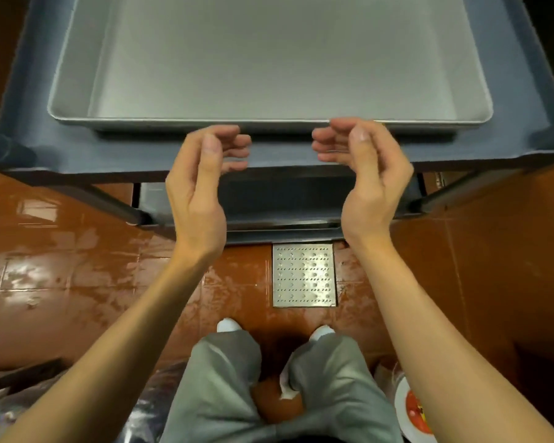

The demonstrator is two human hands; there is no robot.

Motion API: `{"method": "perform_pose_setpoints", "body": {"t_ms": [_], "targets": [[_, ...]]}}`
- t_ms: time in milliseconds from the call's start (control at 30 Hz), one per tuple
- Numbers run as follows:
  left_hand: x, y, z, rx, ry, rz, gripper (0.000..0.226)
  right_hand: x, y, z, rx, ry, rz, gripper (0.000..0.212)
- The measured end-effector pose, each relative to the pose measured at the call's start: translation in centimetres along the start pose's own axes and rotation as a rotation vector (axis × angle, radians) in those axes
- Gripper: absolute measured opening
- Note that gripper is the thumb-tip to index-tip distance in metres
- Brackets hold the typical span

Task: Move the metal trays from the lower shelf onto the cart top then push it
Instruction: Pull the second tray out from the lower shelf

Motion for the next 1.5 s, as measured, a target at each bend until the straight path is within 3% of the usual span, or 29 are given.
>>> {"method": "perform_pose_setpoints", "body": {"t_ms": [133,267,500,867,1100,1500], "targets": [[-1.8,5.1,0.0,0.048,-0.024,-0.04,0.033,-4.1,-3.5,0.3,-0.005,0.044,0.054,0.03],[-3.0,11.3,-0.1,0.082,-0.054,0.026,0.035,-8.5,-7.9,0.6,-0.054,0.112,0.046,0.031],[-2.9,22.6,0.3,0.072,-0.098,0.179,0.037,-14.4,-17.7,1.6,-0.064,0.046,-0.18,0.029],[0.5,35.7,1.3,0.178,-0.07,0.249,0.035,-19.4,-30.9,1.1,-0.131,0.057,-0.261,0.028],[-0.1,44.9,0.6,0.293,0.062,0.285,0.033,-24.3,-38.1,2.0,-0.24,0.134,-0.288,0.033],[4.8,54.8,0.6,0.628,0.071,0.349,0.017,-27.5,-47.7,2.7,-0.569,0.347,-0.334,0.028]]}}
Point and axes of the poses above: each hand's wrist, its own x-axis towards the middle knuckle, its own z-axis out of the back of the hand, y = z × x, the point moved 1 cm from there along x, towards the middle knuckle, and after that the axes turned 14 degrees about z, right-handed, at the moved point
